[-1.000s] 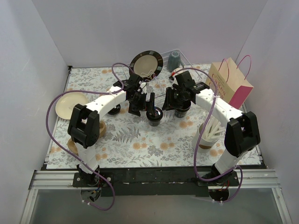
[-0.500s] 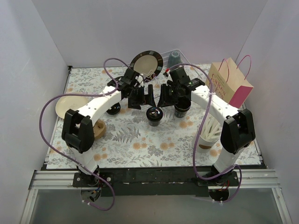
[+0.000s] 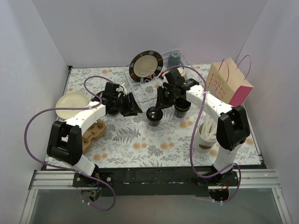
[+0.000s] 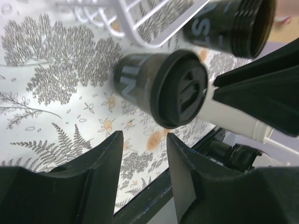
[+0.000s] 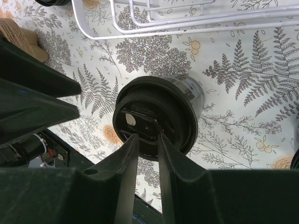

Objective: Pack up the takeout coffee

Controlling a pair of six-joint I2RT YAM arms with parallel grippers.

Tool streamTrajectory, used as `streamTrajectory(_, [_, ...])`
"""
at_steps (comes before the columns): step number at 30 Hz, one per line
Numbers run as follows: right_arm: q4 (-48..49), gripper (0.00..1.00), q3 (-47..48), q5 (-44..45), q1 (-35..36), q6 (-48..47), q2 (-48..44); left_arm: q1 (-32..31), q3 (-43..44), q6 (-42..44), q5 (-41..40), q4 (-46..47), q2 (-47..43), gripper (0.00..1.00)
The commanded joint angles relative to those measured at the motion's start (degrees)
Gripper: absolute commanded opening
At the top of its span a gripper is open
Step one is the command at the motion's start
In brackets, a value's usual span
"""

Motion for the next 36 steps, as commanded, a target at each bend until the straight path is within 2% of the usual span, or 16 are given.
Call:
streamTrajectory(1, [-0.18,0.31,0.48,-0.14,0.28,-1.86,0.4,-0.37,-2.38,0.13,4.11,6.04,-1.19,0.4])
streamTrajectory(7, [0.34,0.31,-1.63,0.21,0.8,-2.21,0.84,-1.08,-5.99,-0.57,4.63,11.84,0.12,0.34])
streamTrajectory(12, [0.61,0.3,-2.69,0.38,0.89,-2.38,0.76,-1.6,-7.65,-0.22,3.93,14.21,2.49,0.33])
streamTrajectory(22, [1.49,0.3,-4.98,0.47,0.89,-2.38,0.67,-1.69,-5.9,0.57,4.02,17.29,6.28,0.38])
streamTrajectory(29, [1.4,0.3,-4.71,0.56,0.89,-2.65,1.19,-1.69,-6.08,0.74,4.2,17.3,4.79,0.41])
streamTrajectory(33, [1.22,0.3,-4.97,0.73,0.89,-2.82,1.19,-1.69,-6.87,1.1,2.09,17.2,2.5,0.47])
streamTrajectory(36, [1.22,0.3,-5.15,0.56,0.89,-2.82,1.28,-1.69,-6.25,1.01,2.78,17.55,3.02,0.48])
